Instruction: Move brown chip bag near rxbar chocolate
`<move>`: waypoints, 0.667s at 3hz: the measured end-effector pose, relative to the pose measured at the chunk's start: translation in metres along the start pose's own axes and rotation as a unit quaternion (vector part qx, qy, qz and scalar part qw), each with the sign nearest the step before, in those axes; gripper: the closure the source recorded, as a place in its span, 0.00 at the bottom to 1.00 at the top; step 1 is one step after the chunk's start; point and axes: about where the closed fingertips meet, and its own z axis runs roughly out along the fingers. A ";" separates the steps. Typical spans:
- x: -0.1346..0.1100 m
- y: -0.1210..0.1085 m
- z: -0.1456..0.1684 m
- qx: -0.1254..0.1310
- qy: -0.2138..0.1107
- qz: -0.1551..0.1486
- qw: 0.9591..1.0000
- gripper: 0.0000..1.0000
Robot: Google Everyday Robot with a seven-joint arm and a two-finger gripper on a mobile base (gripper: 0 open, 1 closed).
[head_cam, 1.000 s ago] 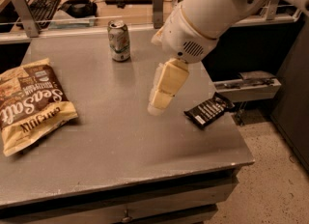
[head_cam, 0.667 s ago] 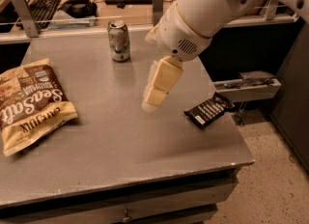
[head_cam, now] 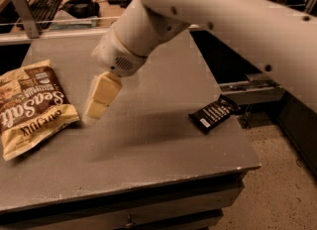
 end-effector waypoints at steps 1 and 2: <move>-0.028 -0.001 0.056 -0.029 -0.023 0.004 0.999 0.00; -0.058 0.003 0.110 -0.048 -0.041 0.012 0.998 0.02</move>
Offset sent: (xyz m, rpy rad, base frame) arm -0.0105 0.1596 -0.0585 0.0935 0.1302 0.0692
